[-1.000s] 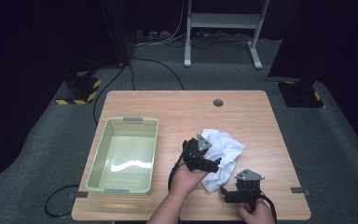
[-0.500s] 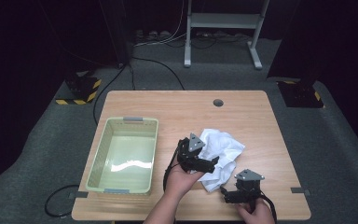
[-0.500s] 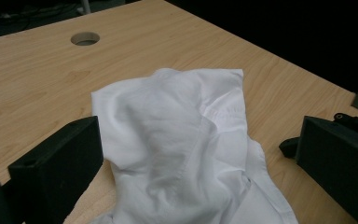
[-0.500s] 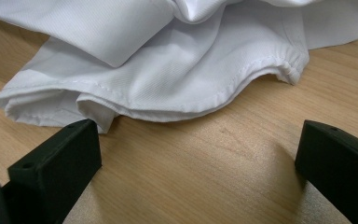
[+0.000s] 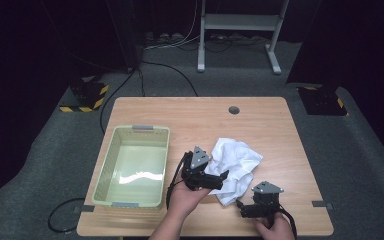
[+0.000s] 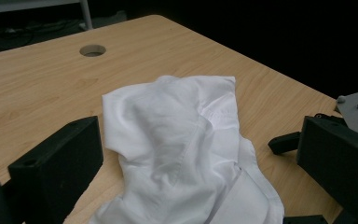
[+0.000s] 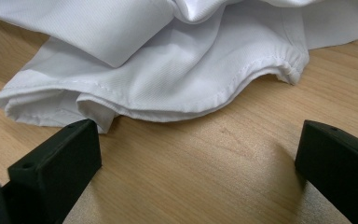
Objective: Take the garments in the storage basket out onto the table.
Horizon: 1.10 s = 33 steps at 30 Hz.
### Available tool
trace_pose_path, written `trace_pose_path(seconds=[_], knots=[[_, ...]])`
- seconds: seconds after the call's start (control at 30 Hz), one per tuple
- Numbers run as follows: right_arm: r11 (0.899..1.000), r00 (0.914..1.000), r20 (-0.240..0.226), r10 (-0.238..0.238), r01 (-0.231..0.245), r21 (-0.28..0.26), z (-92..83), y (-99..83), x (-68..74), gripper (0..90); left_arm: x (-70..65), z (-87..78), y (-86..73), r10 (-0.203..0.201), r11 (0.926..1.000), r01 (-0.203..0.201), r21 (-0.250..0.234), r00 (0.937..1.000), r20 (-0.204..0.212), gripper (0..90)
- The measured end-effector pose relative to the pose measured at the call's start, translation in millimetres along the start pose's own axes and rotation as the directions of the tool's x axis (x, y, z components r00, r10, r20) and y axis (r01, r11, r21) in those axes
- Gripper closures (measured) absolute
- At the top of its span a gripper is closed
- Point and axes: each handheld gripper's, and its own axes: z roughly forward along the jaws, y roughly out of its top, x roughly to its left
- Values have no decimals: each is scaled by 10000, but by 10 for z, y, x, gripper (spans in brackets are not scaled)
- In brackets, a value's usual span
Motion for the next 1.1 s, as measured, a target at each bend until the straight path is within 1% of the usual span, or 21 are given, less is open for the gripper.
trace_pose_path(seconds=[0.07, 0.13, 0.43, 0.6, 0.7, 0.83, 0.93, 1.0, 1.1], knots=[[10000, 10000, 1, -1, 1, -1, 0, 0, 0, 1, 1, -45, -12, 41, 9999, -40, -124, 10000, 50, 5], [10000, 10000, 0, -1, 1, -1, 0, 0, 0, 1, 3, -82, -24, 109, 9998, -109, -155, 9999, 6, 5], [10000, 10000, 0, -2, 2, 0, 0, 0, 0, 1, -3, -276, -128, -58, 9995, 57, -302, 10000, -45, 5], [10000, 10000, -1, -3, 3, 1, 0, 0, 0, 1, -5, -415, -213, -108, 9991, 99, -405, 9997, -229, 5], [10000, 10000, -1, -3, 3, 1, 0, 0, 0, 1, -14, -478, -247, -97, 9989, 85, -455, 9996, -273, 5], [10000, 10000, -1, -6, 6, 1, 0, 0, 0, 1, -13, -555, -305, -143, 9990, 129, -434, 9994, -330, 5], [10000, 9999, -86, -87, 87, 3, -3, -2, 7, 1, -19, -601, -362, -67, 9994, 54, -338, 9992, -400, 5], [10000, 9999, -89, -86, 86, 4, -3, -2, 7, 1, -33, -611, -404, -61, 9996, 49, -279, 9990, -433, 4], [10000, 9999, -88, -87, 87, 4, -3, -2, 7, 1, -65, -606, -467, 90, 9999, -96, -130, 9990, -448, 5]])
